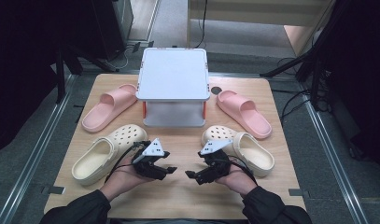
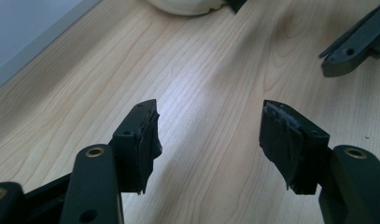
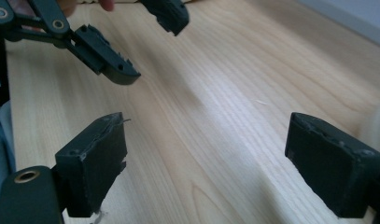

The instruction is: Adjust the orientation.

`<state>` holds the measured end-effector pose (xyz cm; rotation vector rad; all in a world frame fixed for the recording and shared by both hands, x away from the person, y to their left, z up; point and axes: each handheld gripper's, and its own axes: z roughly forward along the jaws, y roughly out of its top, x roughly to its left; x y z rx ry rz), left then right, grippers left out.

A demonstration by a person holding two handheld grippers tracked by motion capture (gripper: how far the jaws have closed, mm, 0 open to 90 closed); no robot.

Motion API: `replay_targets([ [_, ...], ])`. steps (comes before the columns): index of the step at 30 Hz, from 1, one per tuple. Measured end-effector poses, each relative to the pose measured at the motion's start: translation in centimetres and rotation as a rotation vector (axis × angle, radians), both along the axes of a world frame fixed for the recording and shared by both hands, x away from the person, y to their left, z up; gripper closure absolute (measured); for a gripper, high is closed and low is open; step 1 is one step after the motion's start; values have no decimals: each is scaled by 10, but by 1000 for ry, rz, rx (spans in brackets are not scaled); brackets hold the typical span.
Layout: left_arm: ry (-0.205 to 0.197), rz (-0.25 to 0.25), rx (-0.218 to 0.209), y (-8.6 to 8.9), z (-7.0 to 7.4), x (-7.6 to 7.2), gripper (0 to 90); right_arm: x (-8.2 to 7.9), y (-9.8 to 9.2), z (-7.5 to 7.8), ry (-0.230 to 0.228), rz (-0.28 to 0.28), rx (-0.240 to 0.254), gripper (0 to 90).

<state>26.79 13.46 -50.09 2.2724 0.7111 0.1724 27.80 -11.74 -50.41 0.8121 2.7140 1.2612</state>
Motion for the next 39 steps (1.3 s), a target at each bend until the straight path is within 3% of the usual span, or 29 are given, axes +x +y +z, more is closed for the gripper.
replay_targets([
  [2, 56, 5, -12, 1, 2, 4, 387, -2, -4, 2, -2, -29, 14, 127],
  [3, 56, 5, -12, 1, 2, 4, 406, -2, -4, 2, -2, -29, 14, 127],
  [4, 107, 5, -25, 1, 3, 7, 427, -4, -8, 4, -8, -46, 19, 127],
  [9, 136, -36, -51, -7, 0, 12, 426, -7, -14, 7, -12, -58, 10, 144],
  [11, 168, -64, -68, -11, 0, 16, 409, -8, -17, 10, -36, -75, 12, 204],
  [13, 161, -67, -64, -12, 1, 16, 399, -8, -19, 11, -44, -88, 17, 232],
  [14, 160, -69, -68, -11, 1, 16, 416, -7, -23, 11, -31, -115, 1, 337],
  [17, 172, -67, -72, -10, 2, 16, 454, -5, -27, 11, -22, -138, -19, 376],
  [18, 173, -59, -67, -7, 2, 17, 459, -2, -30, 11, -20, -142, -10, 431],
  [21, 171, -52, -69, -3, 4, 17, 458, -2, -31, 13, -42, -151, 15, 445],
  [22, 170, -47, -72, -1, 6, 17, 473, -3, -30, 16, -62, -144, 54, 464],
  [24, 164, -46, -60, 2, 8, 17, 506, -5, -29, 18, -80, -123, 77, 473],
  [27, 175, -40, -59, 4, 8, 17, 522, -7, -25, 19, -108, -98, 68, 474],
  [32, 192, -4, -70, 15, 10, 12, 503, -1, -15, 20, -93, -47, 27, 473],
  [35, 203, -1, -83, 21, 11, 10, 501, 3, -13, 21, -65, -54, 41, 474],
  [36, 181, 14, -62, 25, 12, 7, 499, 8, -12, 22, -23, -57, 66, 464],
  [39, 180, 28, -60, 30, 13, 5, 498, 10, -10, 23, -16, -58, 65, 465],
])
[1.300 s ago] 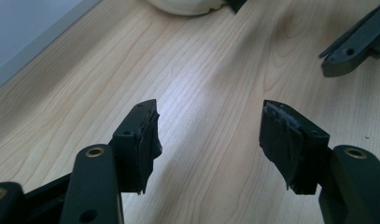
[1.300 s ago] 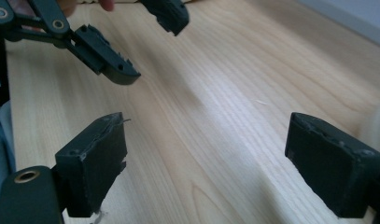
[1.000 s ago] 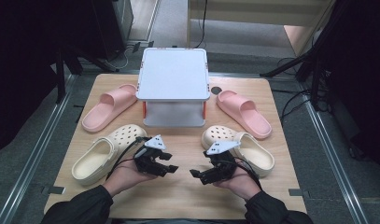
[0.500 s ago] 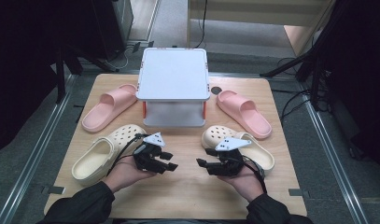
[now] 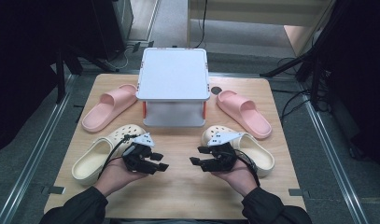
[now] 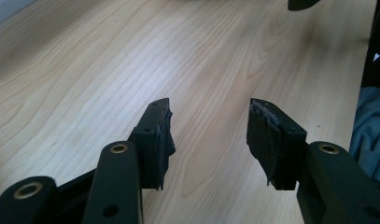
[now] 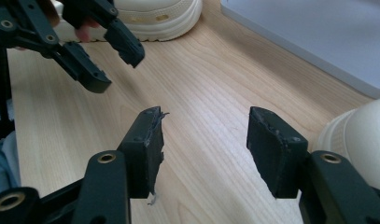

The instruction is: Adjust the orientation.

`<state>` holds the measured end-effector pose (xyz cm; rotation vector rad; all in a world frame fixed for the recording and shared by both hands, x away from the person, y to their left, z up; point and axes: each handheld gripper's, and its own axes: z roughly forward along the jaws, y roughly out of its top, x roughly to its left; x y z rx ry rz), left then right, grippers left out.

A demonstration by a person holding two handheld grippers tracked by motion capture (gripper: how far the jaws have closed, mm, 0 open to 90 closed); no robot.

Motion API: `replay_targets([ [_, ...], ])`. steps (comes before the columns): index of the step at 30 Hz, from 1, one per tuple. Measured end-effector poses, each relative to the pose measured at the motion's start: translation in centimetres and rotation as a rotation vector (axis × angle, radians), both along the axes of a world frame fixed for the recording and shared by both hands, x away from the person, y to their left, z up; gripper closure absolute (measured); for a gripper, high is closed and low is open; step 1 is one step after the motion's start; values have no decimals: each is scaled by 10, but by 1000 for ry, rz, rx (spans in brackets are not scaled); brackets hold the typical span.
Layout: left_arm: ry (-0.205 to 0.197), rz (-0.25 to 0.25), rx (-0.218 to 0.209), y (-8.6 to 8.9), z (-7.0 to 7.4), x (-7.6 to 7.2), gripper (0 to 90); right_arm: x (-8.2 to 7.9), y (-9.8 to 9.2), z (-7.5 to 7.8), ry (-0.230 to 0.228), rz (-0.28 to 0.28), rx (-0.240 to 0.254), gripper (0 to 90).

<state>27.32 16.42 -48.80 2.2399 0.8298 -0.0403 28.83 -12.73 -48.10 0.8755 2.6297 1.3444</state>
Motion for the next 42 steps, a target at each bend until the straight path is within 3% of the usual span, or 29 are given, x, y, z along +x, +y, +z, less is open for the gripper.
replay_targets([
  [6, 7, 70, 7, 18, 2, -10, 504, 5, 15, -1, -32, 59, -37, 451],
  [10, 10, 84, 8, 24, 3, -14, 508, 7, 23, -2, -40, 89, -52, 458],
  [15, 7, 108, 9, 34, 6, -21, 513, 10, 30, -2, -23, 114, -47, 466],
  [18, 0, 114, 31, 40, 7, -24, 513, 11, 32, -2, -19, 120, -52, 467],
  [28, 6, 167, 11, 68, 15, -31, 528, 13, 40, -4, -11, 141, -63, 467],
  [32, -6, 219, 2, 85, 20, -36, 535, 14, 41, -4, -9, 144, -63, 467],
  [33, -13, 255, 3, 93, 24, -40, 549, 15, 42, -4, -7, 147, -66, 467],
  [42, -26, 349, -26, 128, 32, -49, 550, 16, 47, -5, 0, 157, -69, 469],
])
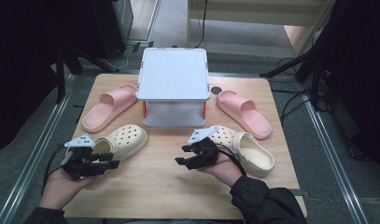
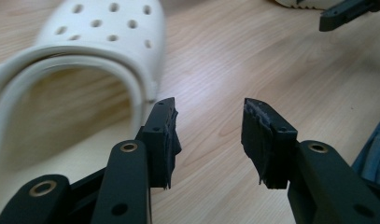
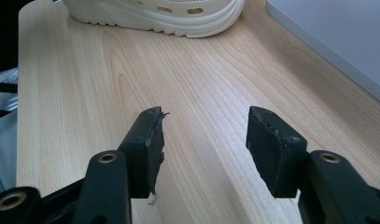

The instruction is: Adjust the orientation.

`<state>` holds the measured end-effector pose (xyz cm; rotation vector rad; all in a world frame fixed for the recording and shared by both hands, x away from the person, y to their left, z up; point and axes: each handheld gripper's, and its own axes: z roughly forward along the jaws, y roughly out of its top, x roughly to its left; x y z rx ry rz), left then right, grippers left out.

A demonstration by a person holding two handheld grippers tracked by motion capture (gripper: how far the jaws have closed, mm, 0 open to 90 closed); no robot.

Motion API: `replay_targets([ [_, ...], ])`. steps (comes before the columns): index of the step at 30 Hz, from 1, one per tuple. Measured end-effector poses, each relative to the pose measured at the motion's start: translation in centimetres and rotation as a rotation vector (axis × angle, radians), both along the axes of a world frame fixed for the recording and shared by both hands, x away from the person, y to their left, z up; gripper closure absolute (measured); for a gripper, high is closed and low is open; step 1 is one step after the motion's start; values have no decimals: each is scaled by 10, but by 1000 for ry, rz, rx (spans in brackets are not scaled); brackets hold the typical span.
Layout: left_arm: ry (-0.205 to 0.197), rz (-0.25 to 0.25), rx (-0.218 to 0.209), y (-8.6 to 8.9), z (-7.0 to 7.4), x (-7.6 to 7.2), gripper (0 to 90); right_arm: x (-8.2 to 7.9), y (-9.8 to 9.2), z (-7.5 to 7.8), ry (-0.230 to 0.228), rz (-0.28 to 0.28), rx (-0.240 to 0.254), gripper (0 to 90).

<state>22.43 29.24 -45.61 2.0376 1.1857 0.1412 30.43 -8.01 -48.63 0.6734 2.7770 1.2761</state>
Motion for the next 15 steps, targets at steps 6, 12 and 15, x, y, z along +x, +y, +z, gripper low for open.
replay_targets([
  [6, 3, 75, 32, 12, -8, 5, 523, 1, 1, -1, 0, 11, -5, 488],
  [12, 29, 55, 60, 5, -26, 20, 523, -1, 1, -1, 3, 12, -11, 497],
  [15, 34, 48, 76, 2, -30, 26, 548, -2, 0, -1, 7, 5, -15, 498],
])
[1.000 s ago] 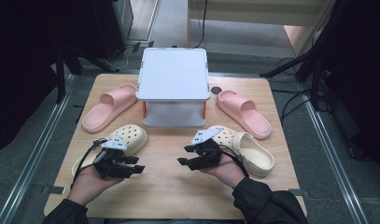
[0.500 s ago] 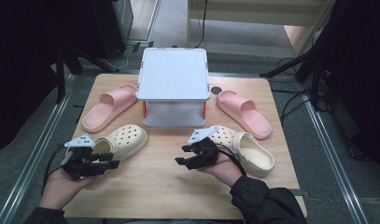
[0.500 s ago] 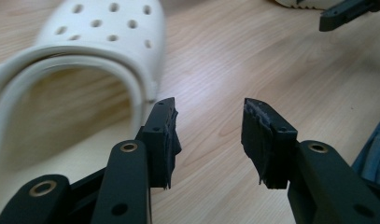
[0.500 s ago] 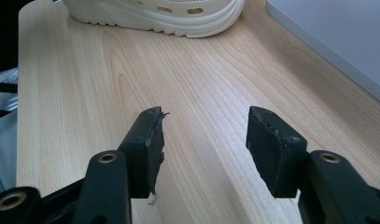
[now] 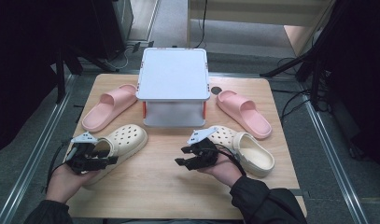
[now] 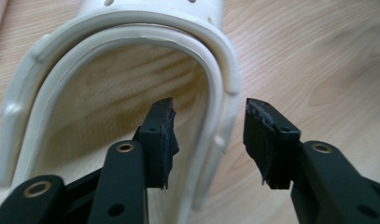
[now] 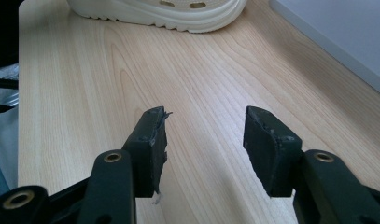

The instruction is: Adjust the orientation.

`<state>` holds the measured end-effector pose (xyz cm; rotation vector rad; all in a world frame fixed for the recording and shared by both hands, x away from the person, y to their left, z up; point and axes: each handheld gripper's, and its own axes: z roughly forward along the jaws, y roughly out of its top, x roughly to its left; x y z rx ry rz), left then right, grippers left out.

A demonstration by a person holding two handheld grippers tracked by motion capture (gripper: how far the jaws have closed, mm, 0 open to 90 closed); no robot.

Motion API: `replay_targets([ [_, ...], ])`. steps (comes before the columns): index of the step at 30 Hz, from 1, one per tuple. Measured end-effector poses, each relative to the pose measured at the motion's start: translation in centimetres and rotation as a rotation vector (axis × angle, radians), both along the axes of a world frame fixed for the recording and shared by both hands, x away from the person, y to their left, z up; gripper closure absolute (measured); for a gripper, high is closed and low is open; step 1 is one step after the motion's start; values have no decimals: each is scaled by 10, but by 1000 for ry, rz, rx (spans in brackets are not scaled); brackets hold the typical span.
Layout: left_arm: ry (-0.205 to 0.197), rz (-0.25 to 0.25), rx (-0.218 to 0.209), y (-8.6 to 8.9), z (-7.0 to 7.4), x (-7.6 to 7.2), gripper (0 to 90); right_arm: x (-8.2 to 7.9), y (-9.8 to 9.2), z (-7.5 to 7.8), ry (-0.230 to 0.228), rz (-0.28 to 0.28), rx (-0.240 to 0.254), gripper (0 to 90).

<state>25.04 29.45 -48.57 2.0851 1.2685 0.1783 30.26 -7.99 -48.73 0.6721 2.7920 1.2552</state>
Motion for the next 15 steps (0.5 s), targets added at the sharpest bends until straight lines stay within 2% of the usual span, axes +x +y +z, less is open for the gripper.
replay_targets([
  [1, 2, -2, 6, -1, -1, 2, 548, 0, 0, 0, 0, 0, 0, 498],
  [2, 12, -22, -2, -1, -3, 8, 630, -1, -2, 0, -3, 0, -2, 499],
  [4, 7, -33, -14, -2, -3, 9, 727, -1, -4, 0, -5, -5, -6, 500],
  [6, -52, -38, 30, -4, 4, 10, 751, -3, -8, 0, -2, -15, -3, 506],
  [8, -67, -41, 31, -4, 6, 11, 767, -4, -12, 0, -3, -25, 2, 510],
  [10, -65, -38, 4, -5, 11, 15, 769, -6, -16, 1, -6, -40, 6, 510],
  [15, -60, -59, 5, -11, 16, 21, 772, -9, -24, 1, -13, -66, 16, 509],
])
